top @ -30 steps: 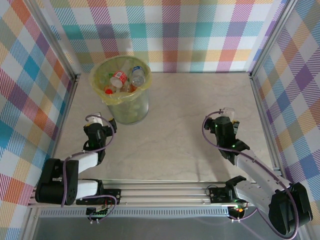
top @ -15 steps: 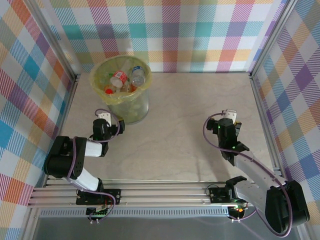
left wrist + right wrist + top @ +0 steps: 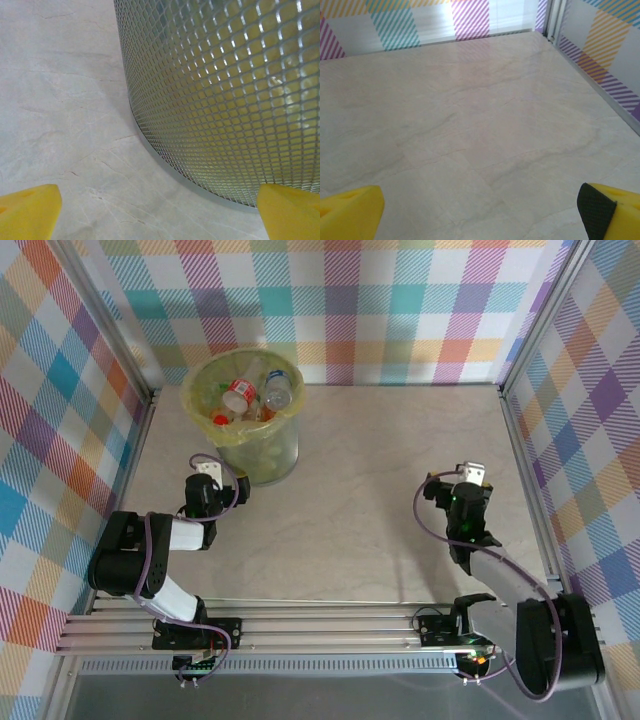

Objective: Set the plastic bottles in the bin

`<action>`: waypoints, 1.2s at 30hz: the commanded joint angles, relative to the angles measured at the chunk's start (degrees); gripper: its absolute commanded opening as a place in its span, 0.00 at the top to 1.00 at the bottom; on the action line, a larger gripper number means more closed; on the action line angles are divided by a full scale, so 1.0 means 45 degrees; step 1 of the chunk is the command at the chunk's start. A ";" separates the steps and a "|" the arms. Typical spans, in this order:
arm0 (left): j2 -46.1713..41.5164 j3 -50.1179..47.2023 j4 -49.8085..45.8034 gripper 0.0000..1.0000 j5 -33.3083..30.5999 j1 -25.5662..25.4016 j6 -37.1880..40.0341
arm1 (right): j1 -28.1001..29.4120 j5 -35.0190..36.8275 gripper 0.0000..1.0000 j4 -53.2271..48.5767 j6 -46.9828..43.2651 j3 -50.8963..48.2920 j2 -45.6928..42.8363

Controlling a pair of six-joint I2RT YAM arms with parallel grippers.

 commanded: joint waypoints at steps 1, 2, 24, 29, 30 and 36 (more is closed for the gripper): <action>0.0025 0.0271 0.0156 0.00 0.0210 0.0173 0.0092 | -0.0148 -0.1183 0.00 0.2433 -0.0454 -0.0057 0.0994; 0.0026 0.0269 0.0158 0.00 0.0210 0.0174 0.0104 | -0.0153 -0.1322 0.00 0.2282 -0.0691 0.0184 0.1250; 0.0016 0.0269 0.0170 0.00 0.0210 0.0174 0.0113 | -0.1912 -0.4417 0.00 0.3532 -0.1044 0.1282 0.4667; 0.0016 0.0269 0.0153 0.00 0.0214 0.0164 0.0112 | -0.1953 -0.4933 0.00 0.3745 -0.1190 0.1626 0.5672; 0.0026 0.0269 0.0158 0.00 0.0201 0.0173 0.0109 | -0.1987 -0.4997 0.00 0.3708 -0.1178 0.1634 0.5665; 0.0020 0.0269 0.0168 0.00 0.0201 0.0173 0.0110 | -0.2204 -0.5866 0.00 0.3906 -0.1236 0.1568 0.5766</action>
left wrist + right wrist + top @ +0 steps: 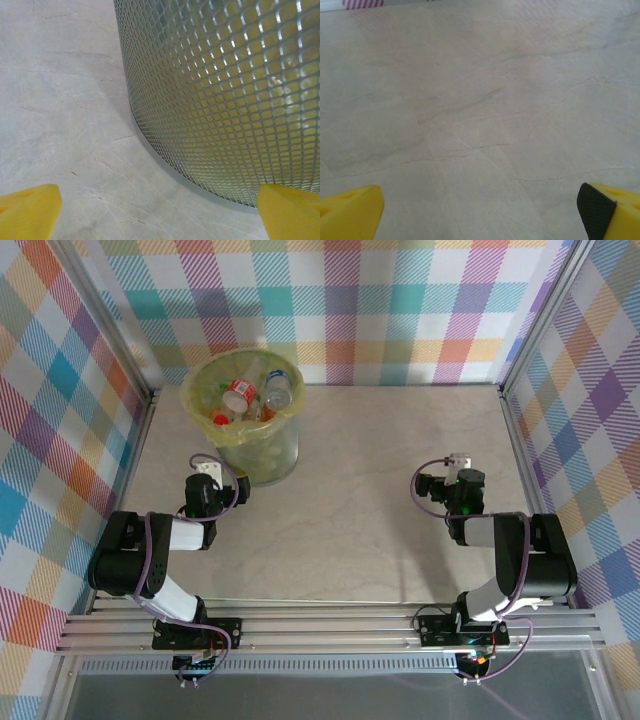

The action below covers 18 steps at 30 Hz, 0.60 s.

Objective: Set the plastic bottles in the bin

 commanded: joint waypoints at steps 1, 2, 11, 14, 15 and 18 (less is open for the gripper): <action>0.0031 0.0269 0.0171 0.00 0.0205 0.0174 0.0110 | -0.0130 -0.1041 0.00 0.0839 -0.0171 0.0159 0.0155; 0.0015 0.0269 0.0164 0.00 0.0204 0.0173 0.0107 | -0.0136 -0.1154 0.00 0.1083 -0.0231 0.0049 0.0192; 0.0015 0.0269 0.0173 0.00 0.0204 0.0174 0.0109 | -0.0281 -0.2321 0.00 0.1215 -0.0477 0.0030 0.0242; 0.0015 0.0269 0.0174 0.00 0.0205 0.0169 0.0102 | -0.0283 -0.2321 0.00 0.1211 -0.0479 0.0029 0.0241; 0.0023 0.0269 0.0178 0.00 0.0206 0.0174 0.0114 | -0.0281 -0.2301 0.00 0.1186 -0.0464 0.0048 0.0241; 0.0015 0.0269 0.0176 0.00 0.0205 0.0174 0.0108 | -0.0291 -0.1596 0.00 0.1049 -0.0265 0.0116 0.0239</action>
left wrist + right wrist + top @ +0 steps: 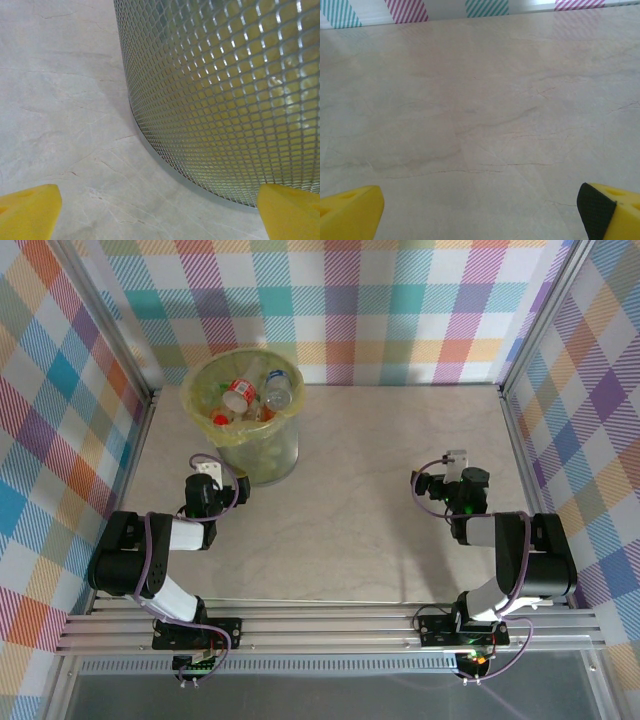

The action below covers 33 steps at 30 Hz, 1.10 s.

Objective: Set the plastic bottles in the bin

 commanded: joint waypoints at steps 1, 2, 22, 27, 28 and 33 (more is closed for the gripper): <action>0.0024 0.0273 0.0174 0.00 0.0205 0.0174 0.0119 | -0.0102 0.0323 0.00 0.0292 0.0056 0.0099 0.0159; 0.0015 0.0269 0.0158 0.00 0.0188 0.0173 0.0120 | -0.0057 0.0420 0.00 0.0282 0.0052 0.0131 0.0167; 0.0028 0.0284 0.0165 0.00 0.0204 0.0174 0.0117 | 0.0317 0.1761 0.00 0.0433 0.0087 0.0034 0.0134; 0.0034 0.0293 0.0156 0.00 0.0203 0.0174 0.0112 | 0.0315 0.1764 0.00 0.0438 0.0101 0.0034 0.0139; 0.0035 0.0289 0.0154 0.00 0.0204 0.0174 0.0102 | 0.0328 0.1761 0.00 0.0435 0.0099 0.0034 0.0141; 0.0035 0.0288 0.0144 0.00 0.0203 0.0168 0.0117 | 0.0328 0.1769 0.00 0.0433 0.0097 0.0034 0.0139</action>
